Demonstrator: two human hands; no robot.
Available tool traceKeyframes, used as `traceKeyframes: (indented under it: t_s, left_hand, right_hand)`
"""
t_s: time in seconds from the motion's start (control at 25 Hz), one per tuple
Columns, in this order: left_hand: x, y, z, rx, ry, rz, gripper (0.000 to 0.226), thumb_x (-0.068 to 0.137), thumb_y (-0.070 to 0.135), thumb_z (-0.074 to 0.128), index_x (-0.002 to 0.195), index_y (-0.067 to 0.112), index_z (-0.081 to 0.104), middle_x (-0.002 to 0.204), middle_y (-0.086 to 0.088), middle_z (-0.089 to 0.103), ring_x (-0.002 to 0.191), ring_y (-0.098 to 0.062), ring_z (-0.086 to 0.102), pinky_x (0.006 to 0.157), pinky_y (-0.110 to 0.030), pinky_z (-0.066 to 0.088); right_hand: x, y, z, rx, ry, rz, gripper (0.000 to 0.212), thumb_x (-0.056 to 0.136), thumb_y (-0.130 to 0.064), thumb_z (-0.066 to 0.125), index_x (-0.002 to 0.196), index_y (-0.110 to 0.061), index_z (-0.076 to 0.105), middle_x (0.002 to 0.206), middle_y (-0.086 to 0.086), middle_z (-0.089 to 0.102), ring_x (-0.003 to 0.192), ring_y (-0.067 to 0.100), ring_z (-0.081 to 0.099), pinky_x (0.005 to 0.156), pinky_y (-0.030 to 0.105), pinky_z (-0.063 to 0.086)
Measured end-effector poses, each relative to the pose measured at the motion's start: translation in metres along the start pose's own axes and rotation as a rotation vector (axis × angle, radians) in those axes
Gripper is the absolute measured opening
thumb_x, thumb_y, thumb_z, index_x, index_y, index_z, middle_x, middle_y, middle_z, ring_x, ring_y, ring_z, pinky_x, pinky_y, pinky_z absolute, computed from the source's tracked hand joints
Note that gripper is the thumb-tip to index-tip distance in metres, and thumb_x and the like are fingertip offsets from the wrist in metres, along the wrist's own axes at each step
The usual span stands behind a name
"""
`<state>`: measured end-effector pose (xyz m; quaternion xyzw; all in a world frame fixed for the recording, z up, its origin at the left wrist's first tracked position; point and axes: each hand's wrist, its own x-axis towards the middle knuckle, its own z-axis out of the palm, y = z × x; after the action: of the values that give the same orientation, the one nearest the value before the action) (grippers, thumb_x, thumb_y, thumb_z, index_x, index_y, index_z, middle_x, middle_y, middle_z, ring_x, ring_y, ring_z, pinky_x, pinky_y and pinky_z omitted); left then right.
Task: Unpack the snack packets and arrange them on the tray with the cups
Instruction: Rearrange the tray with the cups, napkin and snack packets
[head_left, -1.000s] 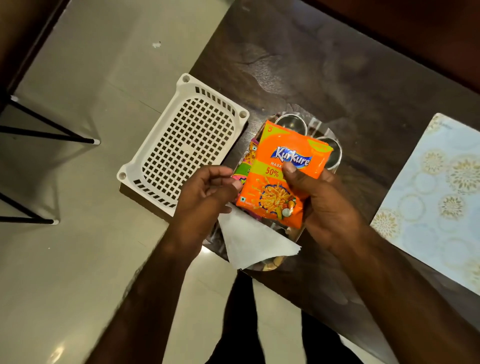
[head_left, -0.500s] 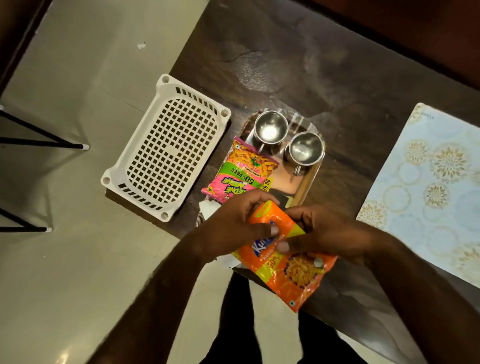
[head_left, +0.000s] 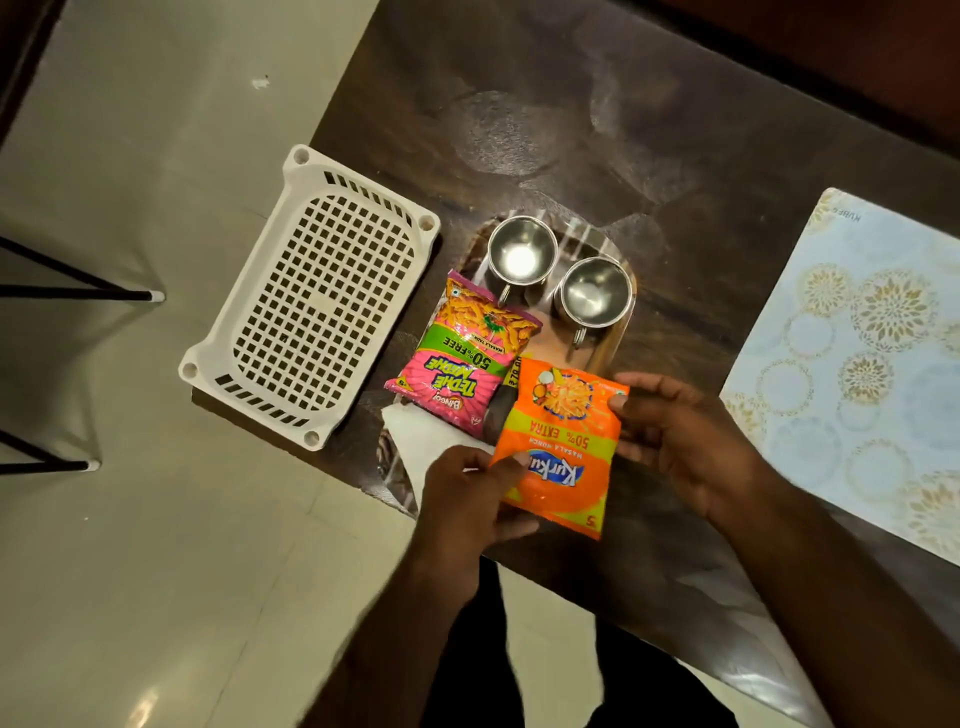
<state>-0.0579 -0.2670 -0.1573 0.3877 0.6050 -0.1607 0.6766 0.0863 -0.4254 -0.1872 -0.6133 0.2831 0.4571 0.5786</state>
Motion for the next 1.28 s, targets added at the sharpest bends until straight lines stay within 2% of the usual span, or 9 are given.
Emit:
traceKeyframes:
  t_s: [0.12, 0.24, 0.36, 0.52, 0.68, 0.84, 0.92, 1.08, 1.28]
  left_hand:
    - [-0.001, 0.0, 0.005, 0.266, 0.068, 0.109, 0.023, 0.091, 0.029, 0.072, 0.102, 0.013, 0.06, 0.089, -0.011, 0.075, 0.061, -0.026, 0.074, 0.056, -0.04, 0.062]
    - [0.0, 0.005, 0.003, 0.666, 0.147, 0.33, 0.022, 0.092, 0.036, 0.066, 0.112, 0.026, 0.061, 0.106, 0.003, 0.071, 0.086, -0.027, 0.073, 0.075, -0.048, 0.063]
    - [-0.003, 0.009, 0.004, 0.926, 0.191, 0.442, 0.034, 0.092, 0.043, 0.061, 0.124, 0.031, 0.057, 0.117, 0.005, 0.068, 0.108, -0.021, 0.065, 0.094, -0.045, 0.054]
    - [-0.002, 0.015, 0.006, 0.978, 0.157, 0.473, 0.038, 0.092, 0.042, 0.06, 0.128, 0.033, 0.05, 0.119, 0.007, 0.067, 0.11, -0.02, 0.064, 0.095, -0.043, 0.053]
    - [-0.002, 0.02, 0.003, 1.017, 0.114, 0.476, 0.025, 0.093, 0.036, 0.059, 0.115, 0.028, 0.052, 0.11, 0.003, 0.071, 0.103, -0.024, 0.068, 0.09, -0.044, 0.055]
    - [-0.003, 0.023, -0.011, 1.034, 0.095, 0.486, 0.015, 0.093, 0.034, 0.057, 0.107, 0.029, 0.055, 0.104, 0.006, 0.071, 0.098, -0.019, 0.067, 0.086, -0.039, 0.055]
    - [-0.003, 0.024, -0.022, 1.042, 0.112, 0.493, 0.014, 0.093, 0.036, 0.055, 0.106, 0.03, 0.055, 0.102, 0.007, 0.07, 0.098, -0.017, 0.066, 0.086, -0.037, 0.054]
    - [0.0, 0.03, -0.049, 0.976, 0.238, 0.514, 0.009, 0.091, 0.03, 0.056, 0.1, 0.029, 0.058, 0.099, 0.007, 0.069, 0.095, -0.018, 0.065, 0.084, -0.04, 0.054]
    - [0.009, 0.038, -0.088, 0.887, 0.401, 0.521, 0.005, 0.088, 0.022, 0.059, 0.091, 0.026, 0.061, 0.088, 0.008, 0.069, 0.084, -0.019, 0.064, 0.072, -0.033, 0.05]
  right_hand:
    - [0.003, 0.0, 0.001, 0.043, 0.111, -0.064, 0.021, 0.09, -0.001, 0.071, 0.105, -0.015, 0.07, 0.084, 0.004, 0.081, 0.07, 0.014, 0.078, 0.055, 0.029, 0.061]
    - [0.007, 0.0, 0.007, 0.053, 0.18, -0.11, 0.02, 0.09, -0.001, 0.071, 0.103, -0.015, 0.069, 0.092, 0.006, 0.078, 0.077, 0.015, 0.077, 0.058, 0.029, 0.062]
    - [0.01, 0.003, 0.015, 0.07, 0.236, -0.134, 0.019, 0.091, 0.001, 0.07, 0.097, -0.017, 0.067, 0.093, 0.007, 0.076, 0.078, 0.017, 0.074, 0.055, 0.027, 0.059]
    - [0.016, 0.008, 0.021, 0.082, 0.276, -0.169, 0.018, 0.092, -0.001, 0.07, 0.095, -0.019, 0.068, 0.091, 0.004, 0.077, 0.077, 0.015, 0.075, 0.055, 0.026, 0.058]
    - [0.021, 0.012, 0.025, 0.053, 0.316, -0.19, 0.017, 0.09, -0.003, 0.072, 0.097, -0.019, 0.068, 0.09, 0.004, 0.077, 0.079, 0.018, 0.075, 0.063, 0.033, 0.058]
    - [0.018, 0.013, 0.021, 0.009, 0.299, -0.173, 0.026, 0.089, -0.011, 0.074, 0.114, -0.018, 0.067, 0.106, 0.009, 0.076, 0.094, 0.025, 0.074, 0.077, 0.043, 0.06]
    - [0.016, 0.016, 0.018, -0.002, 0.278, -0.131, 0.032, 0.089, -0.017, 0.074, 0.119, -0.021, 0.065, 0.109, 0.007, 0.076, 0.094, 0.022, 0.073, 0.074, 0.04, 0.059]
    - [0.012, 0.025, 0.015, -0.101, 0.239, -0.095, 0.024, 0.089, -0.011, 0.073, 0.111, -0.019, 0.069, 0.104, 0.008, 0.08, 0.081, 0.017, 0.076, 0.063, 0.031, 0.058]
    - [0.013, 0.03, 0.028, -0.102, 0.293, -0.152, 0.014, 0.09, -0.008, 0.074, 0.101, -0.015, 0.068, 0.106, 0.017, 0.076, 0.08, 0.024, 0.074, 0.065, 0.034, 0.058]
